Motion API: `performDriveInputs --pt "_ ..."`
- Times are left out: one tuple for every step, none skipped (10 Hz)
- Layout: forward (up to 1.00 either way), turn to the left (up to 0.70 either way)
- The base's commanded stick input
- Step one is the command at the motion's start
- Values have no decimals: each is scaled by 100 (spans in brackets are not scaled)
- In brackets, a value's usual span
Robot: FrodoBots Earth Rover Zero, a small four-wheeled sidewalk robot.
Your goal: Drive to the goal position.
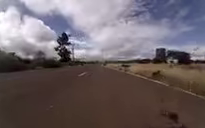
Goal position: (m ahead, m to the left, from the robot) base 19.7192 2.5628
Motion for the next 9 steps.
performDriveInputs --pt "70 0" --pt "70 0" --pt "70 0" --pt "70 0" --pt "70 0" --pt "70 0" --pt "70 0" --pt "70 0" --pt "70 0"
